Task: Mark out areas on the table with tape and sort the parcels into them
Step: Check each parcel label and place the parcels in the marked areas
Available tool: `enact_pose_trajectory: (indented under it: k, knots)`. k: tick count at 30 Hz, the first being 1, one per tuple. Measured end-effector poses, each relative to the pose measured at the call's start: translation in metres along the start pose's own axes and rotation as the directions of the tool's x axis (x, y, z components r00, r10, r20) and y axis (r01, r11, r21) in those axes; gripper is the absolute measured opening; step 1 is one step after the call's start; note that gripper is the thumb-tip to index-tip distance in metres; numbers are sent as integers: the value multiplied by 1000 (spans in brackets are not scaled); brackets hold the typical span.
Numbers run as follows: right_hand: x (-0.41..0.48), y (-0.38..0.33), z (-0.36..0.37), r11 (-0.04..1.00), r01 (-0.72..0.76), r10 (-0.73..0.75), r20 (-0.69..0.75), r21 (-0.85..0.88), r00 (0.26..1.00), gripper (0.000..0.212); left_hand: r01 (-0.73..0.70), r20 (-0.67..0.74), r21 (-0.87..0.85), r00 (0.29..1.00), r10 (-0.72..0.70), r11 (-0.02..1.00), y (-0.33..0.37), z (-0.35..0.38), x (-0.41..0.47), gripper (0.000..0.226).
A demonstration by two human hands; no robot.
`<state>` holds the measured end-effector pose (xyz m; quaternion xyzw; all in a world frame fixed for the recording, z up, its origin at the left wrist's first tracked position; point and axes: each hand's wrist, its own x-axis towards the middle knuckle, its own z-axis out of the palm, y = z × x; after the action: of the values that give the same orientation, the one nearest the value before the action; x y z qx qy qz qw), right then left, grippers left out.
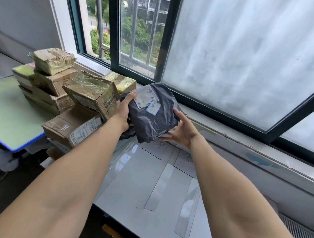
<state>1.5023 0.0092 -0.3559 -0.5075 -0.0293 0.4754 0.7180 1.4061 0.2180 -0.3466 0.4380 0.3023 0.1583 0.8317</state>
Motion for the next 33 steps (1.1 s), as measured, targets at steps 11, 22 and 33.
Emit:
enact_pose_trajectory:
  k: [11, 22, 33]
  knots:
    - [1, 15, 7, 985, 118, -138, -170, -126, 976, 58, 75, 25, 77, 997, -77, 994, -13, -10, -3, 54]
    - [-5, -28, -10, 934, 64, -156, -241, -351, 958, 44, 128, 280, 499, 912, -300, 857, -31, -39, -7, 43]
    - [-18, -57, 1, 757, -195, 184, -84, -624, 979, 36, 111, 435, 618, 777, -456, 778, -1, 4, -6, 59]
